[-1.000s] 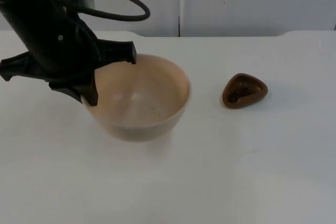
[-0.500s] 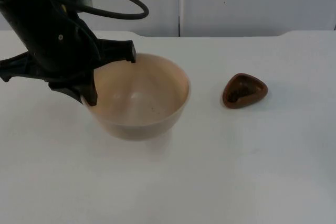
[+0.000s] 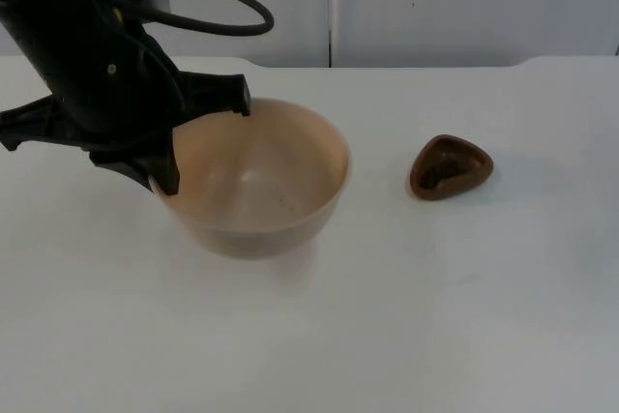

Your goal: Pick up the bowl with the left hand and pour the coffee beans from the cup into the bowl with the right hand.

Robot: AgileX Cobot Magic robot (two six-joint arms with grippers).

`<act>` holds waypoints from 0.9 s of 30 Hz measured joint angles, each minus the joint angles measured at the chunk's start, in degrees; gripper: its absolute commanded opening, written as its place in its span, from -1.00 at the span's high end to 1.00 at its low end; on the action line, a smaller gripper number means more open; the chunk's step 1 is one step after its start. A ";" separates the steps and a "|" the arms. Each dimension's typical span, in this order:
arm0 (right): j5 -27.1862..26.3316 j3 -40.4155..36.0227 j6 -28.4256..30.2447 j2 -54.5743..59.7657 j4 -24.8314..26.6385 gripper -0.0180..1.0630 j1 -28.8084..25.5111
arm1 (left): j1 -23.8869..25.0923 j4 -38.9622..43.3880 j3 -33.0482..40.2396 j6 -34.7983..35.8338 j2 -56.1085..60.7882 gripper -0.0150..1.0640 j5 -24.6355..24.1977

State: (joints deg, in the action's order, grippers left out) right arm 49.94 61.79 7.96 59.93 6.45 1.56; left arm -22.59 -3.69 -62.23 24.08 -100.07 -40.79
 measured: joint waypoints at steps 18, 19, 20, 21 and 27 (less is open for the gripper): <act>12.00 24.85 0.14 28.16 -0.15 -0.97 0.46 | 0.00 0.00 0.00 0.00 0.00 0.98 0.22; 12.46 26.08 0.14 29.81 -0.45 -0.97 1.18 | 0.00 0.00 0.00 0.00 0.00 0.98 0.22; 12.74 27.05 0.14 31.44 -0.63 -0.97 2.19 | 0.00 0.00 0.00 0.00 0.00 0.98 0.22; 12.97 28.79 0.14 33.62 -1.19 -0.97 4.00 | 0.00 0.00 0.00 0.00 0.00 0.98 0.22; 13.52 35.44 0.14 42.57 -3.18 -0.97 10.89 | 0.00 0.00 0.00 0.00 0.00 0.98 0.33</act>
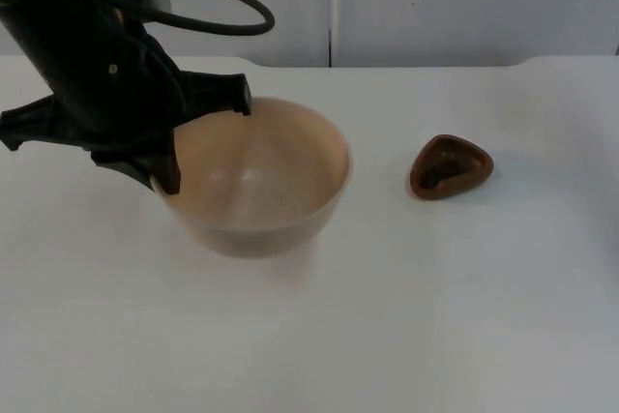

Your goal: Pick up the bowl with the left hand and pour the coffee beans from the cup into the bowl with the right hand.

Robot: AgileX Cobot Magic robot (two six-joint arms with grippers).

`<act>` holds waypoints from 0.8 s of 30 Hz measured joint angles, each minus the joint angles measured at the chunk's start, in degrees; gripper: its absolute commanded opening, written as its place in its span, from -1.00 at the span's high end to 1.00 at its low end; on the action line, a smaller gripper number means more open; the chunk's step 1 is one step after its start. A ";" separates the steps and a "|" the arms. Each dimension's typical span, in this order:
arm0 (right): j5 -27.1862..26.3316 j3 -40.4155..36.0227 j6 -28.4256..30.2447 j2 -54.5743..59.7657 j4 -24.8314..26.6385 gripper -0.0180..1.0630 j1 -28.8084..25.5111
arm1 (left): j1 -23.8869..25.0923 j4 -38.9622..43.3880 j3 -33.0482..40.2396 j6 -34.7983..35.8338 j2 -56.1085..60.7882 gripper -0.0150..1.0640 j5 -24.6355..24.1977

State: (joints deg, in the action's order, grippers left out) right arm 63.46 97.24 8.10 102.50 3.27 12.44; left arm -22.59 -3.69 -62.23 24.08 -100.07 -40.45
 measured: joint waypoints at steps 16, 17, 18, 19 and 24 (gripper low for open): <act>4.75 17.27 2.69 23.10 -3.27 -0.97 4.63 | 0.00 0.00 0.00 0.00 0.00 0.98 0.00; 4.51 17.42 2.53 24.15 -4.32 -0.97 4.63 | 0.00 0.00 0.00 0.00 0.00 0.98 0.00; 4.51 17.42 2.53 24.15 -4.32 -0.96 4.63 | 0.00 0.00 0.00 0.00 0.00 0.98 0.00; 4.24 17.42 2.38 25.07 -4.55 -0.96 4.63 | 0.00 0.00 0.00 0.00 0.00 0.98 0.00; 2.44 17.42 2.24 28.07 -4.53 -0.91 4.63 | 0.00 0.00 0.00 0.00 0.00 0.98 0.00</act>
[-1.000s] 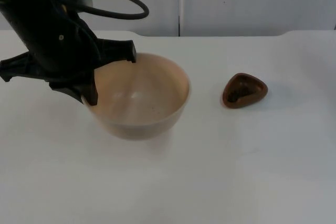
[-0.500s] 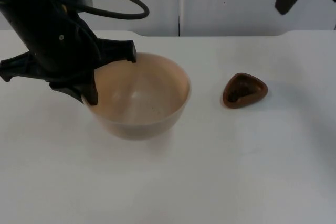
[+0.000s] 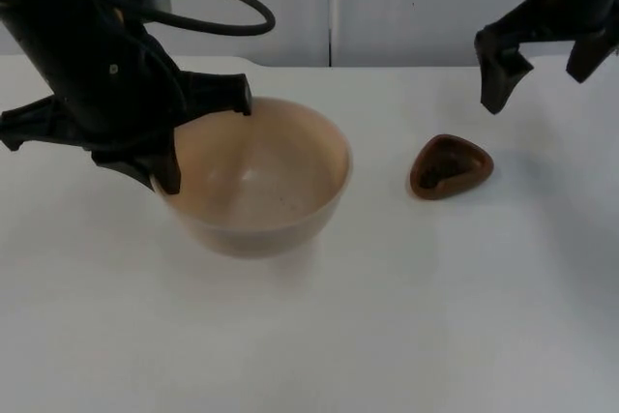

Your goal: Pick up the bowl with the left hand and pour the coffee beans from the cup into the bowl with the right hand.

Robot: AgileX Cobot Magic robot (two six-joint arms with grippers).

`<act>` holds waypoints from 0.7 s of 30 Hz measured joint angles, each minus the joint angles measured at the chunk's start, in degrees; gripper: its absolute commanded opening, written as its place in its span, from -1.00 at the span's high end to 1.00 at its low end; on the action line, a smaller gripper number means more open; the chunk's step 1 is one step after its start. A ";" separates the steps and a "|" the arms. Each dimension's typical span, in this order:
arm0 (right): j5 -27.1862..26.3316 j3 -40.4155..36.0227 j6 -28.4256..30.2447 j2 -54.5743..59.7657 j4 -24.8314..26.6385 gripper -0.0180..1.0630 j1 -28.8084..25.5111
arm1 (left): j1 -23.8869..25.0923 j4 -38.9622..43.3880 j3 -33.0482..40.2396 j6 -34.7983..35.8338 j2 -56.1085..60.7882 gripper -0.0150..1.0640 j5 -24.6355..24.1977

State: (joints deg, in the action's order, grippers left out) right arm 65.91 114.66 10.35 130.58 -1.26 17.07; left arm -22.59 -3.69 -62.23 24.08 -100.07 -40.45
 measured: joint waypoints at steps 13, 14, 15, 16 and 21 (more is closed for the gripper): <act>-8.11 0.00 0.76 5.53 0.00 -0.75 0.00 | 0.00 0.00 0.00 0.10 0.00 0.98 0.20; -8.82 0.00 1.24 5.70 0.00 -0.75 0.00 | 0.00 0.00 0.00 0.10 0.00 0.98 0.20; -9.36 0.00 1.92 5.80 0.00 -0.75 0.00 | 0.00 0.00 0.00 0.10 0.00 0.98 0.20; -9.82 0.00 2.76 5.94 0.00 -0.75 0.10 | 0.00 0.00 0.00 0.10 0.00 0.98 0.25; -11.18 0.22 5.99 6.51 -0.97 -0.74 1.29 | 0.00 0.00 0.00 0.10 0.00 0.98 0.85</act>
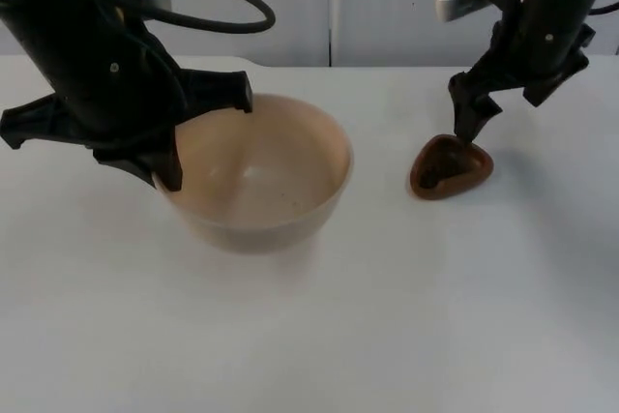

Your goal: Pick up the bowl with the left hand and pour the coffee beans from the cup into the bowl with the right hand.

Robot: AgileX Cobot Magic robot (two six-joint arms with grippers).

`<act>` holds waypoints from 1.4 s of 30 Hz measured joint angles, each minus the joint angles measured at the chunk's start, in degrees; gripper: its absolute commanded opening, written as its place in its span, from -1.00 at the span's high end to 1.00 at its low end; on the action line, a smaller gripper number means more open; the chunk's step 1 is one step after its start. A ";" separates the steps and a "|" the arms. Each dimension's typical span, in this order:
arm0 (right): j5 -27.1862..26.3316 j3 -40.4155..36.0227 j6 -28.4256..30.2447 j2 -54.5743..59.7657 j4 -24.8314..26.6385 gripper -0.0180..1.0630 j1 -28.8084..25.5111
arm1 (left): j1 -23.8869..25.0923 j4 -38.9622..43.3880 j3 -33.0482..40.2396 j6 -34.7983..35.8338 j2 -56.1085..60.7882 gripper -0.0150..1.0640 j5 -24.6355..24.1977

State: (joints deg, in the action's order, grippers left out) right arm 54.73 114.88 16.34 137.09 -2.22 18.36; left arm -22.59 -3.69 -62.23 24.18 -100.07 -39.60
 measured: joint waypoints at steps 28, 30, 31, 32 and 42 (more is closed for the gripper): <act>-4.97 0.47 0.38 4.42 -0.58 0.06 1.26 | 0.00 -0.72 0.00 0.00 0.00 0.98 0.22; -4.97 0.47 0.38 4.42 -0.46 0.21 1.26 | 0.00 -0.72 0.00 0.00 0.00 0.98 0.22; -4.97 0.47 0.38 4.42 -0.18 0.21 1.26 | 0.00 -0.72 0.00 0.00 0.00 0.98 0.22; -4.97 0.47 0.38 4.42 0.27 0.28 1.26 | 0.00 -0.72 0.00 0.00 0.00 0.98 0.22; -5.01 0.47 0.49 4.42 2.65 0.82 1.26 | 0.00 -0.72 0.00 0.00 0.00 0.98 0.22</act>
State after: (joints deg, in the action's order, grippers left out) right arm 49.72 115.35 16.83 141.50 0.43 19.62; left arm -22.59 -4.42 -62.23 24.18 -100.07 -39.38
